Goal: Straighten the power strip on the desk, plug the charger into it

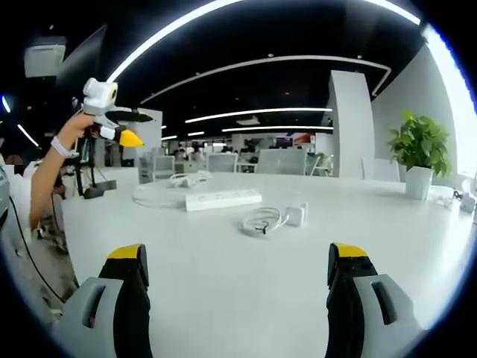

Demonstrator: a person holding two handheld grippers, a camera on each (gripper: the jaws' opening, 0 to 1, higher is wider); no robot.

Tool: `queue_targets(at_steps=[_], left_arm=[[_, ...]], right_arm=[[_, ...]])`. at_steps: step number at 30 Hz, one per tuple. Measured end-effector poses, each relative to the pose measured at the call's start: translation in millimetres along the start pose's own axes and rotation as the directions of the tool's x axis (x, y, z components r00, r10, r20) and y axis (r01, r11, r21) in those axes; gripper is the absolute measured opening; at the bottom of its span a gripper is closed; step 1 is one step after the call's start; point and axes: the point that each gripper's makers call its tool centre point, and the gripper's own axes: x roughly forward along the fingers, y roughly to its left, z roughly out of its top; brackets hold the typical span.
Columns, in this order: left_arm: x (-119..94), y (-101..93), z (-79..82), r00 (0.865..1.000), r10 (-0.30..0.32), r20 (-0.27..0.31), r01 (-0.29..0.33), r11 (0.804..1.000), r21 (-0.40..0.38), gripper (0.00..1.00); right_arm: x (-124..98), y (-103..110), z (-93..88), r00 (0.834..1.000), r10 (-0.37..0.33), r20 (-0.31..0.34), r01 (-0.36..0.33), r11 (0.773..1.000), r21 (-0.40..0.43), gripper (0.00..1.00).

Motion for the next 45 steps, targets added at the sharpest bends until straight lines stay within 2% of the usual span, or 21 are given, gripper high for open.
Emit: queue_targets(at_steps=[2,11,14,16,20,26,30,38,40,45], left_arm=[[6.1,-5.3,1.3,0.998,-0.055,-0.006,0.054,0.998,-0.031,0.99],[30.2,-0.6,1.0,0.994,-0.103,-0.046,0.099,0.992,-0.083,0.99],[41.4,-7.8,-1.4,0.981,-0.182,-0.064,0.171,0.974,-0.146,0.99],[48.8,-5.5,-3.1,0.977,-0.194,-0.084,0.180,0.972,-0.153,0.99],[61.5,0.3,-9.3,0.970,-0.197,-0.144,0.173,0.971,-0.164,0.99],[71.7,5.0,-10.7,0.966,-0.194,-0.173,0.160,0.968,-0.192,0.99],[79.4,6.4,-18.7,0.955,-0.198,-0.220,0.154,0.967,-0.201,0.99],[94.9,7.7,-35.2,0.922,-0.215,-0.321,0.151,0.965,-0.214,0.99],[97.0,5.9,-40.8,0.907,-0.215,-0.362,0.152,0.969,-0.194,0.99],[103.7,1.5,-44.0,0.895,-0.219,-0.390,0.152,0.969,-0.196,0.99]], right_arm=[[0.2,0.4,0.1,1.000,0.001,0.001,-0.001,1.000,0.000,1.00],[-0.6,-0.3,1.2,1.000,0.004,0.006,-0.004,1.000,0.004,1.00],[-1.1,-1.2,1.7,1.000,0.004,0.007,-0.004,1.000,0.004,1.00],[-1.3,-0.7,1.7,1.000,0.006,0.007,-0.006,1.000,0.003,1.00],[-2.3,-0.2,2.2,1.000,0.008,0.012,-0.008,1.000,0.004,1.00],[-3.0,-0.9,2.1,1.000,0.006,0.015,-0.006,1.000,0.008,1.00],[-3.7,-0.4,3.2,1.000,0.008,0.019,-0.008,1.000,0.008,1.00],[-5.0,-1.5,2.8,1.000,0.008,0.019,-0.008,1.000,0.007,1.00],[-5.4,-1.8,3.1,1.000,0.007,0.019,-0.008,1.000,0.007,1.00],[-6.4,-2.7,2.3,1.000,0.004,0.020,-0.005,1.000,0.010,1.00]])
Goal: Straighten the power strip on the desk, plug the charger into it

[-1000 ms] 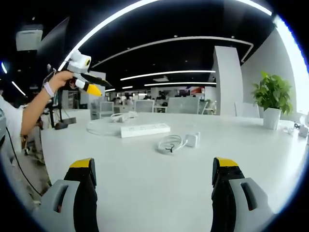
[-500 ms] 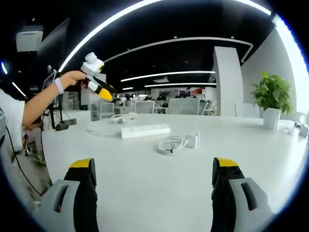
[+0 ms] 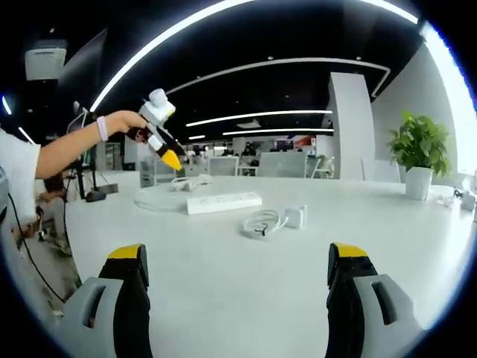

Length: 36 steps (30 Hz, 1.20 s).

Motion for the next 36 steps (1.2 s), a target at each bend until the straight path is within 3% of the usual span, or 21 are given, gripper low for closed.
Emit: queue_targets(at_steps=[20,36], left_arm=[[50.0,-22.9,-14.0,0.988,-0.088,-0.129,0.075,0.992,-0.101,0.98],[66.7,-20.3,-27.0,0.974,-0.073,-0.216,0.044,0.990,-0.133,0.98]], right_arm=[[-3.1,-2.4,-2.8,1.000,-0.007,-0.002,0.007,1.000,0.009,1.00],[-5.2,-2.9,-2.7,1.000,-0.009,0.002,0.009,1.000,0.013,1.00]])
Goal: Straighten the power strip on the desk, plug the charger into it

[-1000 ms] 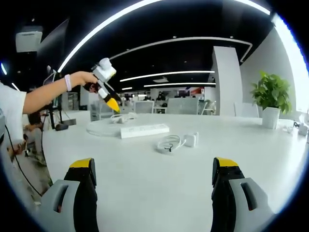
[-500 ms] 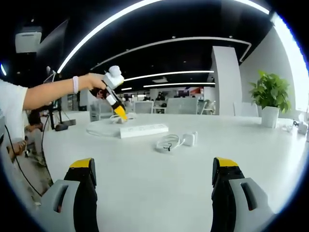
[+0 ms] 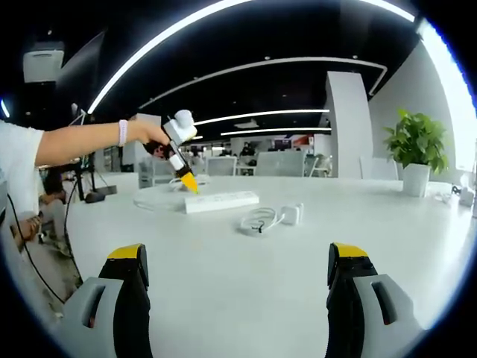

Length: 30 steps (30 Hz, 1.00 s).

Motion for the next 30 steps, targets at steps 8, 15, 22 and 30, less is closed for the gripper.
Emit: queue_targets(at_steps=[8,15,22,30], left_arm=[[12.8,-4.1,-5.6,0.999,-0.002,-0.050,0.002,1.000,0.001,0.98],[20.2,-1.6,-11.6,0.997,0.005,-0.082,-0.005,1.000,-0.007,0.98],[22.3,-2.5,-15.6,0.995,0.008,-0.100,-0.007,1.000,0.007,0.98],[25.8,-2.4,-14.6,0.994,0.003,-0.113,-0.003,1.000,0.001,0.98]], right_arm=[[0.7,2.2,0.8,1.000,0.006,-0.002,-0.006,1.000,-0.004,1.00],[-1.8,-0.8,0.4,1.000,-0.003,-0.006,0.003,1.000,-0.006,1.00],[0.4,0.9,0.1,1.000,0.000,-0.009,0.000,1.000,-0.007,1.00],[1.8,4.3,0.7,1.000,0.005,-0.010,-0.005,1.000,-0.008,1.00]])
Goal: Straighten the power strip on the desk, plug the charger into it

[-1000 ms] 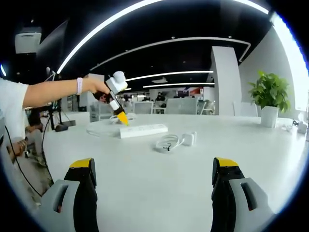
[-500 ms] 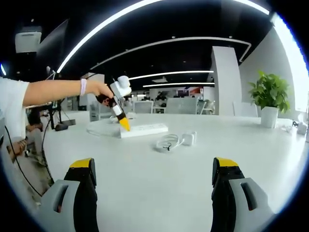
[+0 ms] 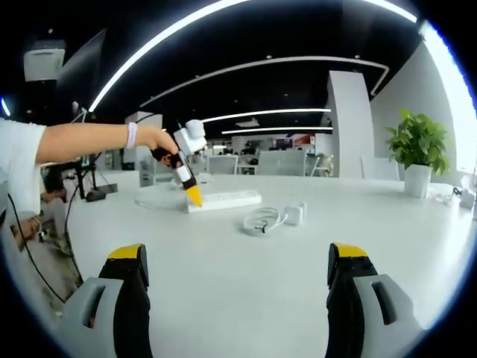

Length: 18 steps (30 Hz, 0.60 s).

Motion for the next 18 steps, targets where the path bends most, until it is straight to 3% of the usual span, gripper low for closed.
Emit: queue_targets(at_steps=[11,18], left_arm=[[8.6,-1.2,-9.4,0.998,-0.007,-0.065,0.005,1.000,-0.029,0.97],[10.1,-5.2,-10.0,0.997,-0.015,-0.071,0.013,0.999,-0.035,0.94]], right_arm=[[-0.6,-3.1,-0.3,1.000,-0.006,-0.004,0.006,1.000,-0.002,1.00],[-0.5,-1.8,-1.3,1.000,-0.004,-0.004,0.004,1.000,0.002,1.00]])
